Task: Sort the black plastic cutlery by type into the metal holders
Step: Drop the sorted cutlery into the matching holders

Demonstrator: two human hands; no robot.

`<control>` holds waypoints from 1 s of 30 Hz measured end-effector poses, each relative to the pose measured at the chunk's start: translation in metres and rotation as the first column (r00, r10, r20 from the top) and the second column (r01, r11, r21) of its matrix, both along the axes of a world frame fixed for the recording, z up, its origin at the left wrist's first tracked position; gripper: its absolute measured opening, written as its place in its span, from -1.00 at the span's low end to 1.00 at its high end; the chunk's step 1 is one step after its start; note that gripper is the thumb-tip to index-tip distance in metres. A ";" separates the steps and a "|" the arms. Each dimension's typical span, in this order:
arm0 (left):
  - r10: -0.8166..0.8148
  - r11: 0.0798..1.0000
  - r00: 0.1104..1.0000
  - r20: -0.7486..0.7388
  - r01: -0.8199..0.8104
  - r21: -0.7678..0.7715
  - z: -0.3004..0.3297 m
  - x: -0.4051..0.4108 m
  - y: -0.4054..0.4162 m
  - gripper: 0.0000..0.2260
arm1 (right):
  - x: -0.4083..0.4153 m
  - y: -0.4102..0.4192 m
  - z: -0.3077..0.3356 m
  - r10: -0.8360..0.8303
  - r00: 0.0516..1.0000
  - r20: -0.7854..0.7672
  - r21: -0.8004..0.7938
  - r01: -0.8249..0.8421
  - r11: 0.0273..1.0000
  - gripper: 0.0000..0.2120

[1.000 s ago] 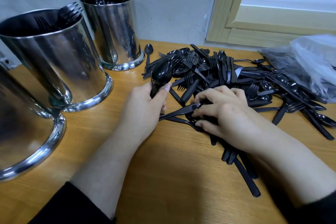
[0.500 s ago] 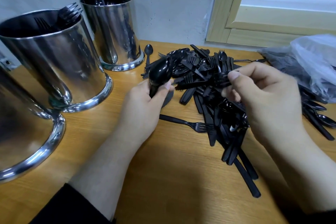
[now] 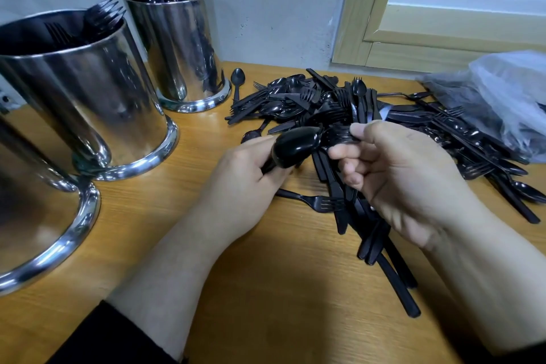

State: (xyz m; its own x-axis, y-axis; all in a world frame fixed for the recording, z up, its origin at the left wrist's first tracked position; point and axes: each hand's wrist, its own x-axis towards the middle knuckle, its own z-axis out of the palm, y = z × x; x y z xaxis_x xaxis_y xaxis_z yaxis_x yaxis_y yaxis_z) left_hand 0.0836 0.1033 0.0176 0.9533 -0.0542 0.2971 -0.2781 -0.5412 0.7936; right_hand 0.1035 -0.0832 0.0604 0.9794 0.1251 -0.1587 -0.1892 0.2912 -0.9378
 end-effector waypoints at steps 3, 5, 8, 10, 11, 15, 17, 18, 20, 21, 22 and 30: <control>0.056 0.997 0.994 -0.098 -0.060 -0.041 -0.001 0.001 -0.001 -0.68 | 0.003 -0.011 -0.004 0.046 0.987 0.153 -0.231 -0.009 0.973 -0.72; 0.089 0.986 0.985 -0.149 -0.109 -0.127 -0.002 0.005 0.001 -0.76 | 0.009 -0.026 -0.009 0.184 0.910 0.373 -0.695 0.143 0.704 -0.68; 0.052 0.946 0.974 -0.222 -0.120 -0.302 -0.001 0.008 0.004 -0.85 | 0.014 -0.033 -0.007 0.618 0.733 0.283 -0.957 0.170 0.236 -0.65; 0.000 0.907 0.962 -0.272 -0.114 -0.405 0.000 0.008 0.006 -0.87 | 0.017 -0.032 -0.013 0.725 0.680 0.112 -0.993 0.099 0.060 -0.50; -0.011 0.899 0.959 -0.283 -0.114 -0.423 0.000 0.007 0.007 -0.88 | 0.018 -0.030 -0.017 0.738 0.672 0.068 -0.995 0.104 -0.003 -0.47; 0.076 0.937 0.970 -0.233 -0.149 -0.315 -0.003 0.010 0.007 -0.71 | 0.018 -0.023 -0.028 0.740 0.668 0.085 -0.985 0.166 -0.037 -0.59; 0.108 0.957 0.973 -0.205 -0.158 -0.245 -0.003 0.011 0.007 -0.74 | 0.018 -0.022 -0.029 0.733 0.673 0.096 -0.986 0.164 -0.022 -0.64; 0.115 0.963 0.973 -0.198 -0.158 -0.218 -0.004 0.011 0.008 -0.78 | 0.018 -0.021 -0.029 0.728 0.678 0.102 -0.987 0.160 -0.012 -0.67; 0.117 0.966 0.974 -0.195 -0.157 -0.204 -0.006 0.012 0.009 -0.82 | 0.016 -0.020 -0.029 0.715 0.689 0.119 -0.987 0.158 0.012 -0.75; 0.115 0.967 0.973 -0.199 -0.156 -0.201 -0.007 0.012 0.009 -0.79 | 0.015 -0.019 -0.029 0.709 0.693 0.129 -0.986 0.163 0.020 -0.78; 0.112 0.969 0.972 -0.208 -0.154 -0.194 -0.007 0.012 0.009 -0.78 | 0.014 -0.019 -0.028 0.703 0.698 0.136 -0.986 0.167 0.025 -0.79; 0.106 0.984 0.964 -0.243 -0.137 -0.116 -0.006 0.010 0.005 -0.82 | 0.013 -0.019 -0.026 0.675 0.727 0.127 -0.988 0.153 0.021 -0.65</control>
State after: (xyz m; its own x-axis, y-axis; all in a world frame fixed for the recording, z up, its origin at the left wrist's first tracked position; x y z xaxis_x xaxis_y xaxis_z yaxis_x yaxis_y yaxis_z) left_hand 0.0934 0.1080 0.0113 0.9940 0.0906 0.0609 -0.0141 -0.4469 0.8945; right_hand 0.1164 -0.1018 0.0342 0.8372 0.5467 0.0149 0.5352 -0.8132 -0.2286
